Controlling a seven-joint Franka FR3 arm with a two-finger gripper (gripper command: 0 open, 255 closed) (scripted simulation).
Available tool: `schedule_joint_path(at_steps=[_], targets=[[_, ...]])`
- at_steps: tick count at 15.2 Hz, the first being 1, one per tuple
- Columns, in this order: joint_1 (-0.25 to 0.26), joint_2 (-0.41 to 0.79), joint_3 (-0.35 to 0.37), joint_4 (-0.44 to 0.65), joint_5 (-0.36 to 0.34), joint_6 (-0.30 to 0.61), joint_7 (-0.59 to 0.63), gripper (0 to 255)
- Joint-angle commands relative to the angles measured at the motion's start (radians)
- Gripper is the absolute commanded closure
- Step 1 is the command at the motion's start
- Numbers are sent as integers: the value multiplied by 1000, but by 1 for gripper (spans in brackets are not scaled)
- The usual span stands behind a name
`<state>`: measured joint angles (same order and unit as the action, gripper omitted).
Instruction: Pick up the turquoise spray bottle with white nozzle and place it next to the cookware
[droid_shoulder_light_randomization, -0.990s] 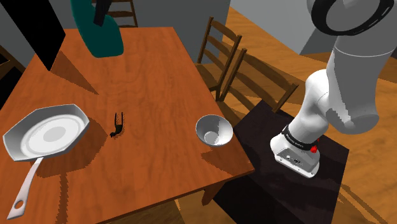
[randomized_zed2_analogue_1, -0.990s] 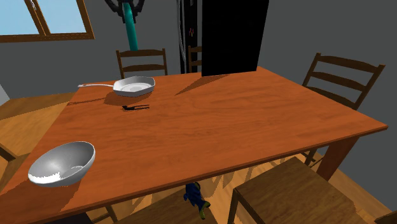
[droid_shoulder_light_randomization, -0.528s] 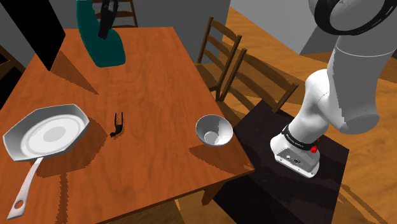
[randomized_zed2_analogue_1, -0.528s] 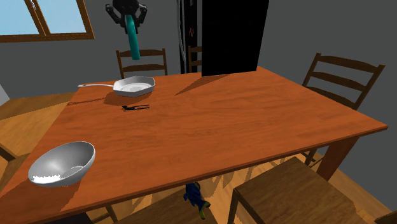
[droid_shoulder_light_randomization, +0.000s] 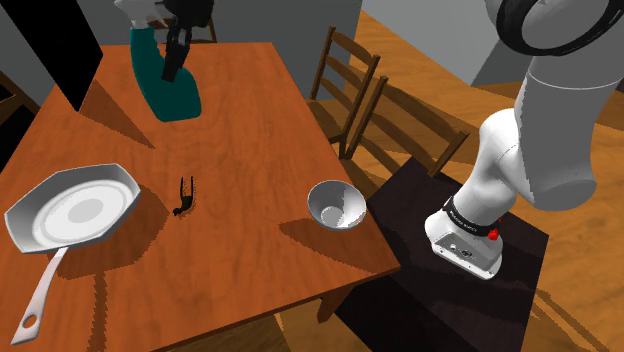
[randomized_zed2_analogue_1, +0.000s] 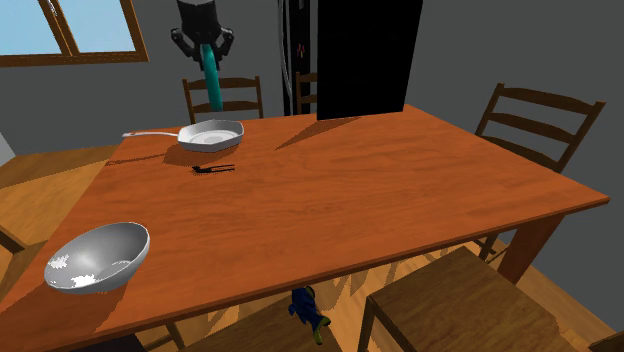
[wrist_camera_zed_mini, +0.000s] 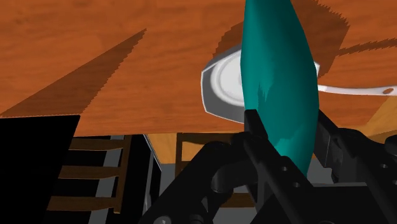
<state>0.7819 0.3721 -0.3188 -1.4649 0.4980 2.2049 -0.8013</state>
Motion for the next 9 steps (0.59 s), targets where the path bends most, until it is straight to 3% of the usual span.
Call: schedule_joint_path(at_steps=[1, 9], targets=[[1, 1, 3, -24, 7, 24, -11, 255], [0, 19, 17, -100, 42, 112, -57, 255]])
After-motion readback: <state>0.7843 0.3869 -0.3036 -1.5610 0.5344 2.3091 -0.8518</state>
